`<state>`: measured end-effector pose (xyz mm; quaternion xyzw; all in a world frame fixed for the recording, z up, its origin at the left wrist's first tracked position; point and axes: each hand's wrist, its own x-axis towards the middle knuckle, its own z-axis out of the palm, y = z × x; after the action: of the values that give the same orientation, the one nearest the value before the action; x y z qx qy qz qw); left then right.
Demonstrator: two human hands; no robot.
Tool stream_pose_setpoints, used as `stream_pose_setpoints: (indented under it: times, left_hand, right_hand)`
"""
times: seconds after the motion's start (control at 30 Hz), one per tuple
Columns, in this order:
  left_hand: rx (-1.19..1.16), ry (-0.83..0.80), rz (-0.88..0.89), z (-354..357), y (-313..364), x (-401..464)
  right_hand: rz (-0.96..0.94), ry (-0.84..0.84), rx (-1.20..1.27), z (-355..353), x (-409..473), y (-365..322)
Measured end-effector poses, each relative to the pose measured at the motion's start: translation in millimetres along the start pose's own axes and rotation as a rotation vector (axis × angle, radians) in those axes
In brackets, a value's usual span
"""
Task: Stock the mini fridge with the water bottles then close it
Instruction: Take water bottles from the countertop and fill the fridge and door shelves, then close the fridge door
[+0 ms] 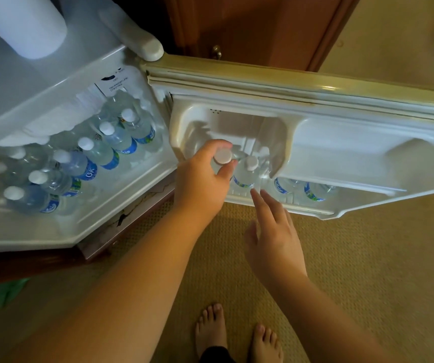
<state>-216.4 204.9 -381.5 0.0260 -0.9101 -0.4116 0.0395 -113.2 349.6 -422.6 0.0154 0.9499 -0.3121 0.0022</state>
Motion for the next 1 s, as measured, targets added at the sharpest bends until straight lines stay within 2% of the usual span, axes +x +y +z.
stream_pose_setpoints:
  times: [0.17, 0.3, 0.37, 0.57, 0.73, 0.8, 0.87, 0.93, 1.0]
  left_hand:
    - [-0.006, -0.089, -0.005, 22, -17, 7]
    - [0.014, -0.179, -0.226, 32, -21, 12]
    - [0.032, -0.198, -0.279, 35, -24, 12]
    - [-0.042, -0.161, -0.235, 39, -23, 18]
    - [0.152, -0.217, -0.193, 28, -12, 12]
    - [0.157, -0.204, -0.118, 14, -6, -4]
    - [0.12, -0.205, -0.119, -6, 2, -27]
    - [0.136, -0.161, -0.122, -36, 14, -54]
    - [0.204, -0.018, -0.064, -74, 23, -74]
  right_hand:
    - [0.003, 0.021, -0.023, -9, 0, -4]
    - [-0.015, 0.041, -0.029, -17, 0, -5]
    - [-0.036, 0.065, -0.017, -20, -1, -5]
    - [-0.193, 0.133, 0.019, -38, 3, -14]
    - [-0.31, 0.204, 0.042, -74, 20, -35]
    - [-0.353, 0.214, 0.041, -94, 32, -44]
    - [-0.376, 0.238, 0.026, -115, 46, -54]
    - [-0.39, 0.277, -0.003, -136, 63, -66]
    - [-0.404, 0.284, -0.058, -156, 82, -77]
